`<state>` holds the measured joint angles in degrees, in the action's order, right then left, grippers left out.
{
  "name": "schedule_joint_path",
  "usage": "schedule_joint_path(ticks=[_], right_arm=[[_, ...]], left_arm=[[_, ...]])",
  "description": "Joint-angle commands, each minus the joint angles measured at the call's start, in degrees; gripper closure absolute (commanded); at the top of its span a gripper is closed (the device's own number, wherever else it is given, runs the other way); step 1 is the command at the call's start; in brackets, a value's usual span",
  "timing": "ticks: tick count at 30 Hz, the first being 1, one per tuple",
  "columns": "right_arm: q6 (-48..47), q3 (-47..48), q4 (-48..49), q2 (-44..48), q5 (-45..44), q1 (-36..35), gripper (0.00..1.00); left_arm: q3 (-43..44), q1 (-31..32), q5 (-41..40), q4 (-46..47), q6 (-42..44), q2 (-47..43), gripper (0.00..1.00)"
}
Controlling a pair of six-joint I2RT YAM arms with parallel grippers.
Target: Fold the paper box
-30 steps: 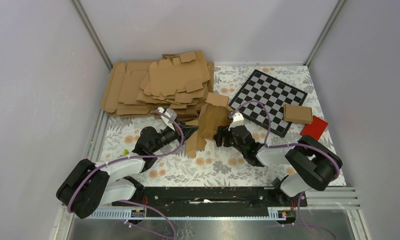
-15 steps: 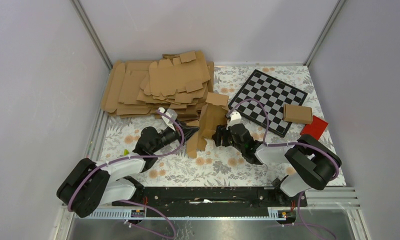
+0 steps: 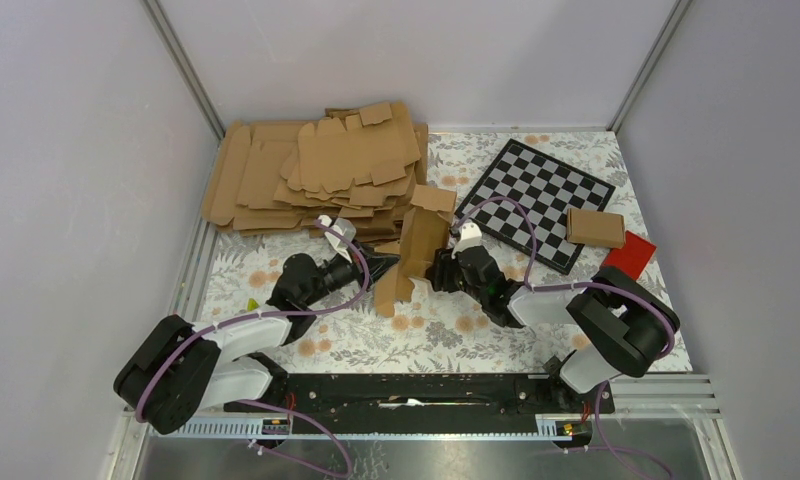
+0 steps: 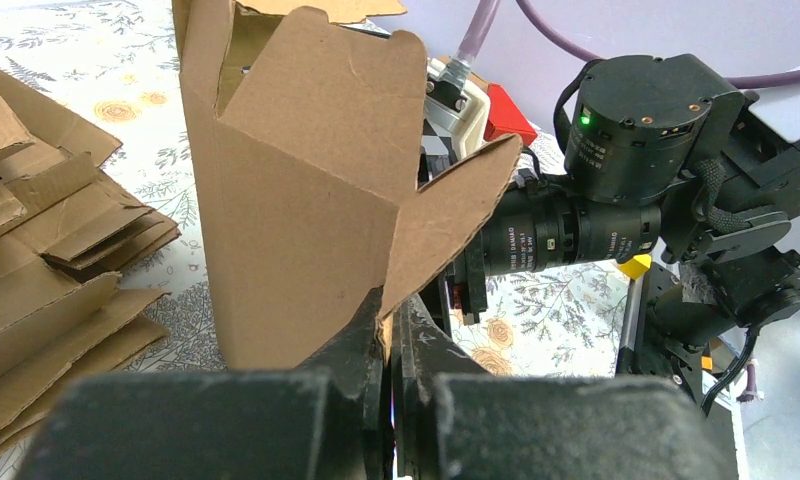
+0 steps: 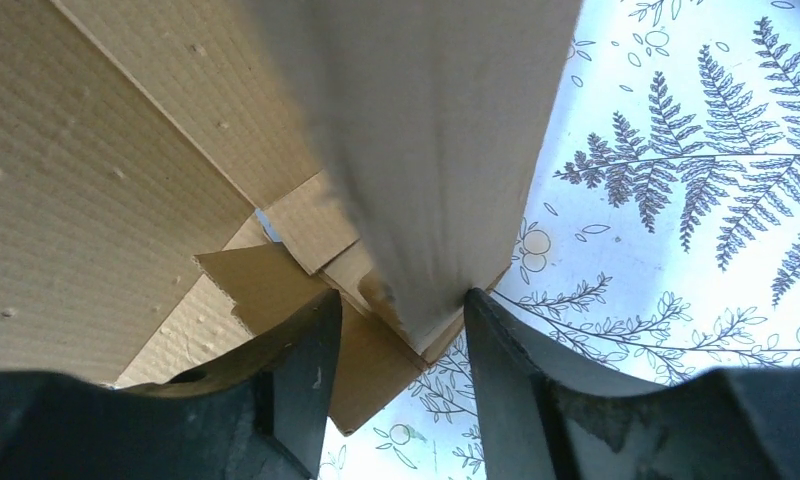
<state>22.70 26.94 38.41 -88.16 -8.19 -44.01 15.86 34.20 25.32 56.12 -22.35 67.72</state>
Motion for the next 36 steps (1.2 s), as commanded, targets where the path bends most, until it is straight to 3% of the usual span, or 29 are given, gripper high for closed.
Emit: schedule_joint_path(ticks=[1,6,10,16,23,36], right_arm=[[-2.76,2.65,-0.68,0.78,-2.23,-0.80,0.41],[-4.78,3.33,-0.73,1.53,-4.17,-0.71,0.42],[-5.21,3.42,-0.85,1.81,-3.17,-0.66,0.55],[-5.83,3.16,-1.26,2.51,-3.23,-0.67,0.25],[-6.30,1.90,-1.57,5.03,-2.79,-0.73,0.03],[-11.13,3.39,-3.87,3.26,5.53,-0.69,0.01]], left_arm=[[1.04,0.60,2.28,-4.90,-1.34,0.08,1.00],[1.40,0.68,1.27,-7.32,0.21,-0.93,1.00],[2.23,0.76,1.48,-8.63,0.46,-0.51,1.00],[2.53,0.96,1.23,-9.43,0.98,-0.44,1.00],[3.00,1.09,1.45,-10.24,1.23,0.06,1.00],[3.08,1.14,1.56,-10.34,1.57,0.18,1.00]])
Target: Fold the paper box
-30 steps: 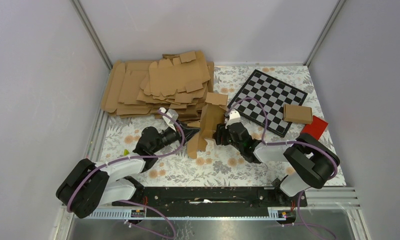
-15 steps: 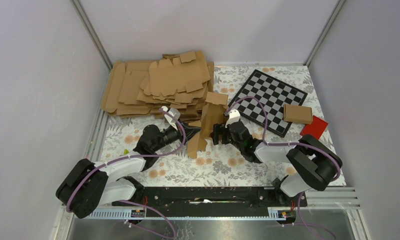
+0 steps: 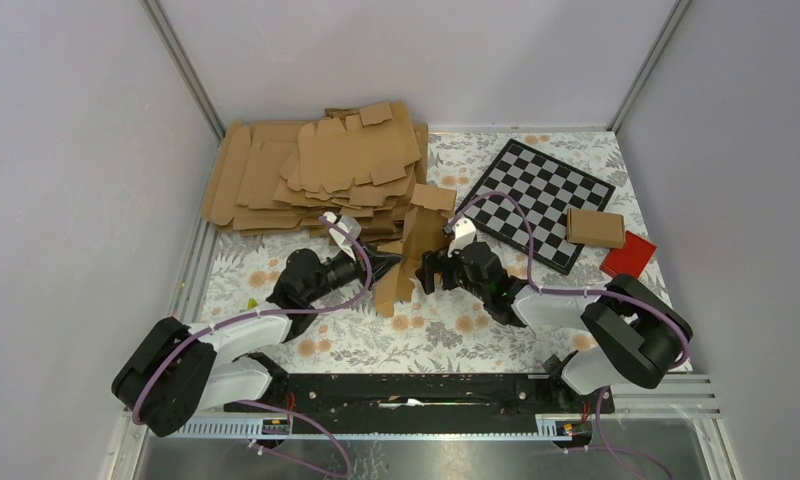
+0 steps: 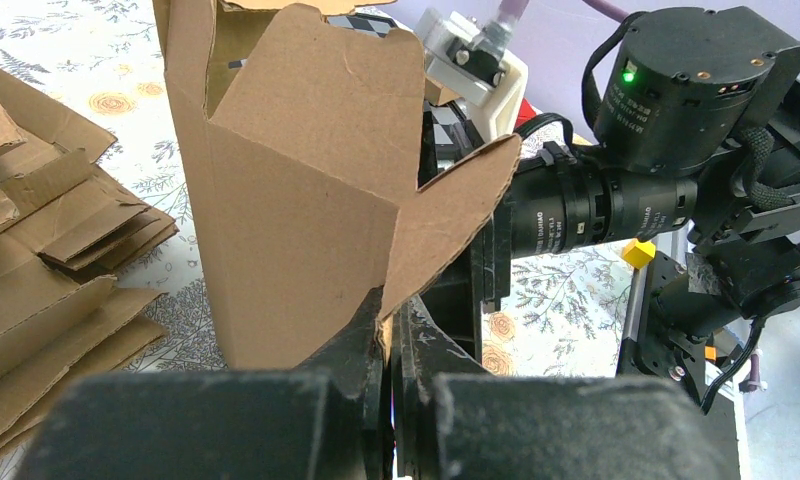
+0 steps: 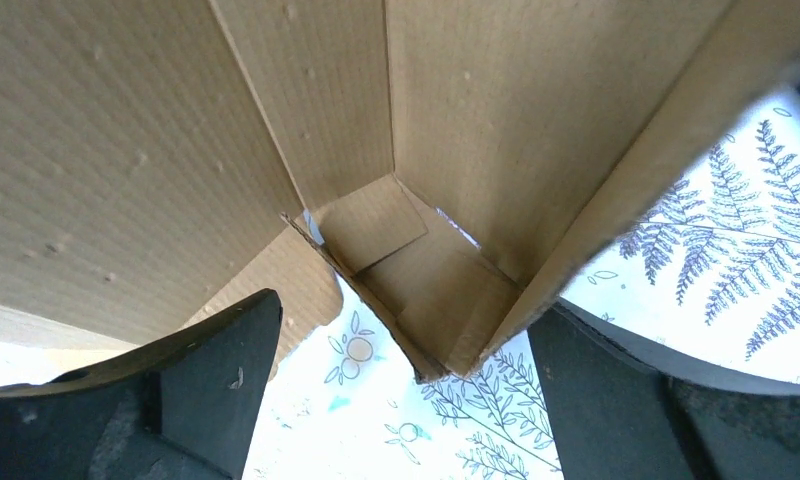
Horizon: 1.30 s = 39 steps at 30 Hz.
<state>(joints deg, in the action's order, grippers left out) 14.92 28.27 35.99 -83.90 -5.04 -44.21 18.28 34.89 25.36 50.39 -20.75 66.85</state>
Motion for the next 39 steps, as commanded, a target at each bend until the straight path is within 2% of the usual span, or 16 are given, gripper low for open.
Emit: schedule_joint_path(ticks=[1,7,17,22,25,29,39], right_arm=[[-3.47,2.25,-1.85,-1.39,1.85,-0.49,0.02],[-2.94,3.56,-2.81,-2.88,-1.82,-0.46,0.15],[1.70,7.00,-2.74,-6.87,-3.16,-0.48,0.37],[2.88,8.44,-4.69,-9.21,-8.61,-0.51,0.39],[3.20,8.95,-5.87,-10.15,-10.67,-0.48,0.28],[3.46,9.26,-6.28,-11.26,-12.09,-0.45,0.25],[2.88,11.77,-9.43,-15.35,-10.66,-0.52,0.26]], left_arm=[[0.74,0.44,1.55,-4.56,-0.01,1.28,1.00],[0.66,0.39,1.92,-3.66,-0.16,1.98,1.00],[0.79,0.44,2.02,-2.86,-0.34,3.11,1.00],[0.79,0.44,1.88,-2.96,-0.58,3.39,1.00],[1.01,0.50,2.13,-2.91,-0.76,3.81,1.00],[1.22,0.49,2.39,-2.71,-1.04,4.03,1.00],[1.90,0.49,2.54,-2.83,-1.60,4.72,1.00]])
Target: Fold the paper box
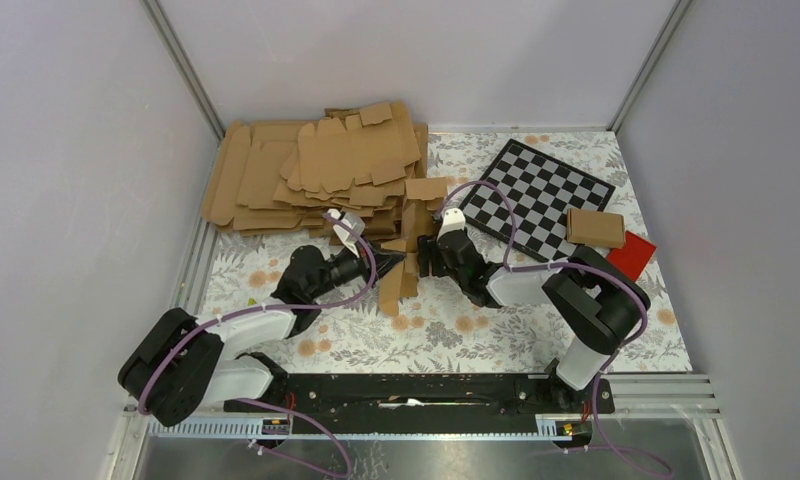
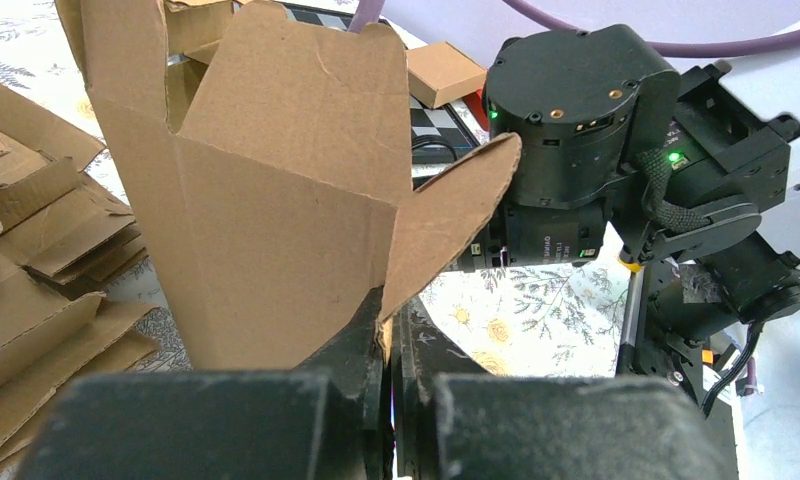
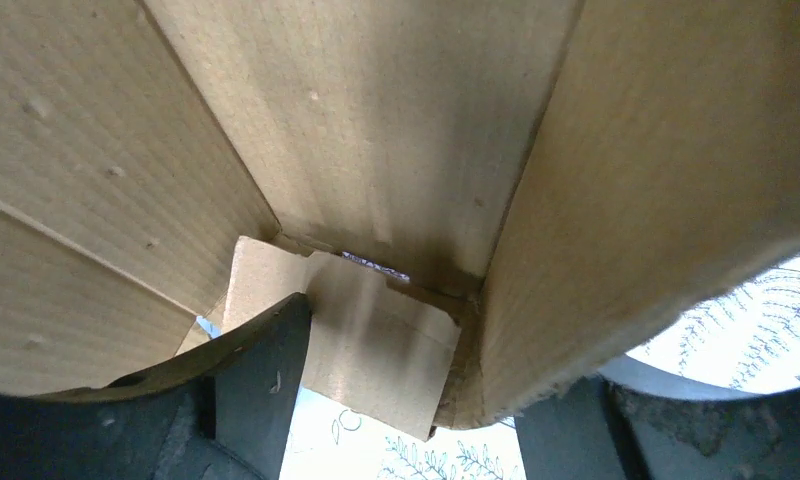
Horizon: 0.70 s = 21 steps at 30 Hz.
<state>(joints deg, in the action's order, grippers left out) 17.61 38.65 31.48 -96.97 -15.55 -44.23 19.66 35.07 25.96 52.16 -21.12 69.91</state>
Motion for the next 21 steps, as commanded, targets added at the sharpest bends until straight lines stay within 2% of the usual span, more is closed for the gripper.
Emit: schedule_joint_path(ticks=[1,12,21], right_arm=[[0.16,1.42,-5.08,-2.38,-0.07,-0.50,0.26],[-0.23,1.90,-6.34,-3.76,2.68,-0.49,0.31],[0.03,1.48,-7.62,-3.58,2.29,-0.57,0.33]], left_arm=[[0.55,0.35,1.98,-4.53,-1.35,1.81,1.00],[0.29,0.35,-0.86,-1.32,-5.66,4.51,1.00],[-0.16,0.31,3.32,18.09,-20.20,12.62,1.00]])
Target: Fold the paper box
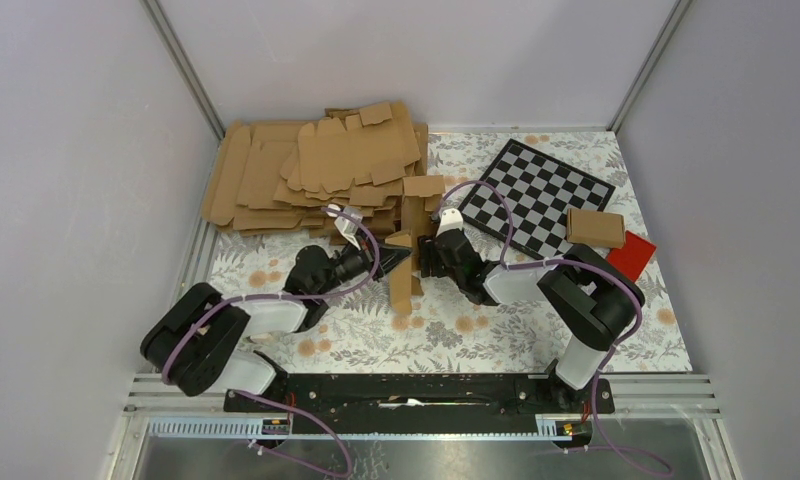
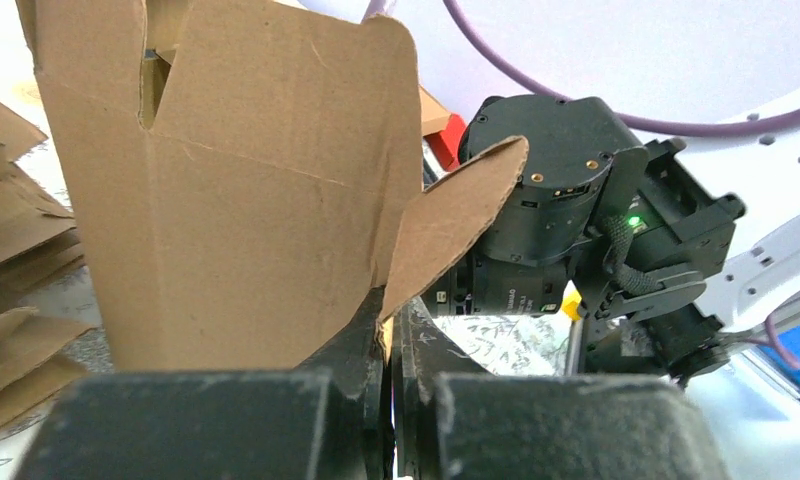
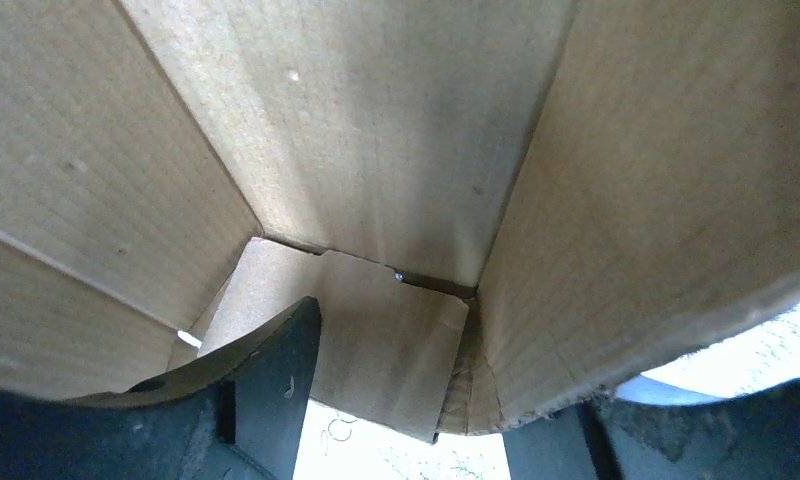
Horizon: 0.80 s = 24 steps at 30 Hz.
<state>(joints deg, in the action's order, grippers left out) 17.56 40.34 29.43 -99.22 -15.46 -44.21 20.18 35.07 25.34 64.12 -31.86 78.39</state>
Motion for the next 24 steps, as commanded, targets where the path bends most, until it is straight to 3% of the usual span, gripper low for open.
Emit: schedule_joint_path(ticks=[1,4,8,16,20,24], right_arm=[[0.17,-0.25,-5.75,-1.26,2.04,-0.51,0.34],[1.05,-0.35,-6.32,-1.13,0.20,-0.57,0.39],[0.97,-1.39,-5.48,-0.50,-0.14,-0.51,0.40],[0.63,-1.62,-4.82,-1.18,0.49,-0.50,0.41],[0.54,-1.81,-4.30,-1.23,0.68,-0.52,0.41],[0.50,-1.74,-4.21,-1.50,1.19,-0.54,0.41]], left_arm=[[-0.64,0.28,4.99,8.49,-11.11,5.29,1.00],[-1.03,0.26,7.37,14.76,-13.96,7.97,0.96],[-2.80,0.01,6.32,12.39,-11.99,6.29,0.74],[-3.84,-0.09,-6.13,-20.32,3.77,-16.45,0.33],[-6.38,-0.09,-13.58,-28.87,5.27,-28.80,0.24],[-8.13,-0.18,-20.86,-34.71,3.64,-35.13,0.23]])
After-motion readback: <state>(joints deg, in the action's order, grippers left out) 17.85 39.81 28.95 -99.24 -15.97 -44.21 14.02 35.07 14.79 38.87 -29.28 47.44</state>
